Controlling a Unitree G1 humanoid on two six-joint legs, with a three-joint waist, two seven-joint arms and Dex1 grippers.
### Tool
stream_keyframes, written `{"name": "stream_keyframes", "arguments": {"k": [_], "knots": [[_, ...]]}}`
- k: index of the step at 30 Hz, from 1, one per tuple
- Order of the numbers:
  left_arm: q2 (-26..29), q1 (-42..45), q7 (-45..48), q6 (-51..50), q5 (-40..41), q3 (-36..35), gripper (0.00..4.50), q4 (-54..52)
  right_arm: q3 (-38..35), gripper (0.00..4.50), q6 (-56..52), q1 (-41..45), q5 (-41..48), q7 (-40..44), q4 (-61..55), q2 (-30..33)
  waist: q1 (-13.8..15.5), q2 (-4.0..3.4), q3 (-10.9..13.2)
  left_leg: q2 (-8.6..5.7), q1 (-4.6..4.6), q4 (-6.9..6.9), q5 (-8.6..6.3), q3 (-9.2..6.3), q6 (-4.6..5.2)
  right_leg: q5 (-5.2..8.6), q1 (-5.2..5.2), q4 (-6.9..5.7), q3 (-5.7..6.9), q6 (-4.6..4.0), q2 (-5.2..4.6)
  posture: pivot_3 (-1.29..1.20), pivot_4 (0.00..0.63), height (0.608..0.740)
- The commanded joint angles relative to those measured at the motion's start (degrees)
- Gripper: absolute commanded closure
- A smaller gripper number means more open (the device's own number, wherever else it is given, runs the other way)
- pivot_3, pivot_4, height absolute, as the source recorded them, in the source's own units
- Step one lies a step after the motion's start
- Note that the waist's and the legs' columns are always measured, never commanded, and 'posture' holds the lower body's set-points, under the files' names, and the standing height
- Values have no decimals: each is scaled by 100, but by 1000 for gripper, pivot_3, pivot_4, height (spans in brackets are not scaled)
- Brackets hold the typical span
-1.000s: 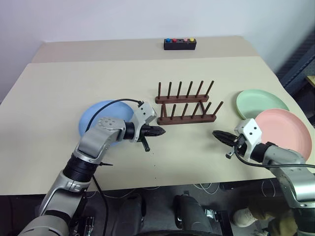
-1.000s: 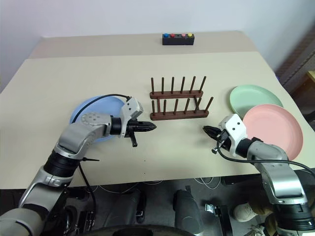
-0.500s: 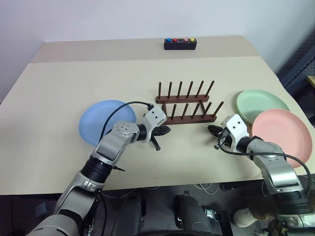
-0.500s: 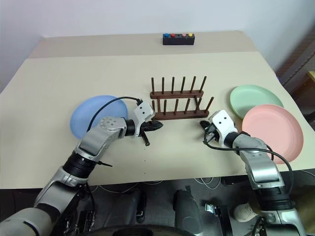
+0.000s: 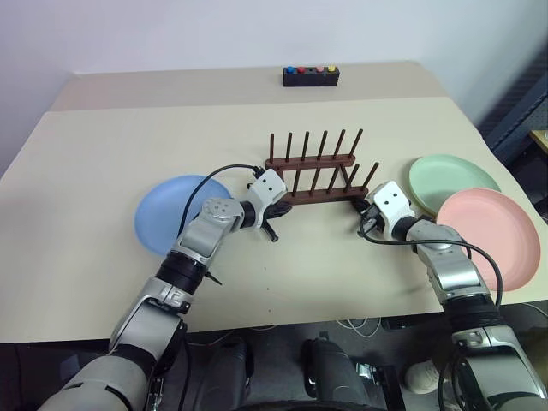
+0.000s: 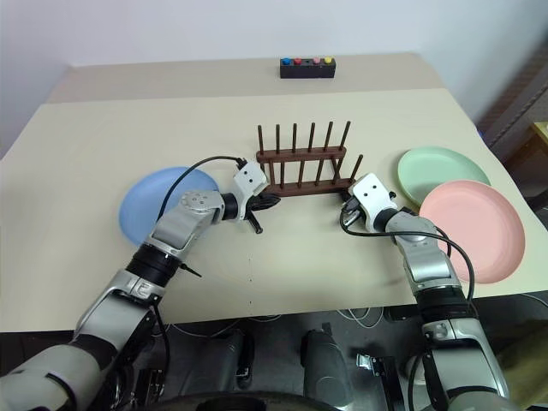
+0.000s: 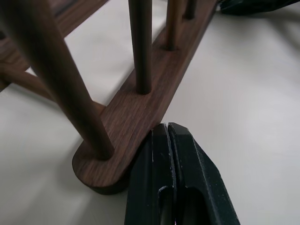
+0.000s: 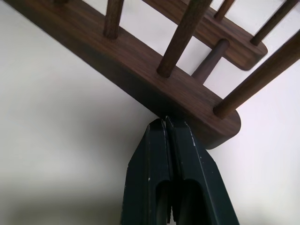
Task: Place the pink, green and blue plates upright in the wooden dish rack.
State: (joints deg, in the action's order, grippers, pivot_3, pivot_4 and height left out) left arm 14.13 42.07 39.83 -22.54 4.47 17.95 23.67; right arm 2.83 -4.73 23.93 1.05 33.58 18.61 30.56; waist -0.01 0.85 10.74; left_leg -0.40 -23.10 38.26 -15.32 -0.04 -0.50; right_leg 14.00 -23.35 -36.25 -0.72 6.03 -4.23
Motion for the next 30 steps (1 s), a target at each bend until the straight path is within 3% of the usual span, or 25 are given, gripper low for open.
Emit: {"name": "stream_keyframes", "arguments": {"k": [1,14,30], "knots": [[-47,356,-28,396,-63,-261,4500,439,-7,4465,221,192,-76,-30,196,-60,-31,0,0,0,0,0,0,-1,0,0,0,-1,0,0,0,0,150,740],[-254,1249,42,1442,-316,-495,4500,2176,-19,4465,914,904,-355,-332,1374,-174,-74,0,0,-2,-2,-1,0,0,0,-2,-2,-1,0,3,0,0,150,740],[-358,1759,38,2177,-611,-628,4500,3298,6,4465,1663,1863,-582,-519,2901,-368,-90,1,0,-3,-6,-4,0,2,-1,-3,-7,0,0,5,0,0,150,740]]}}
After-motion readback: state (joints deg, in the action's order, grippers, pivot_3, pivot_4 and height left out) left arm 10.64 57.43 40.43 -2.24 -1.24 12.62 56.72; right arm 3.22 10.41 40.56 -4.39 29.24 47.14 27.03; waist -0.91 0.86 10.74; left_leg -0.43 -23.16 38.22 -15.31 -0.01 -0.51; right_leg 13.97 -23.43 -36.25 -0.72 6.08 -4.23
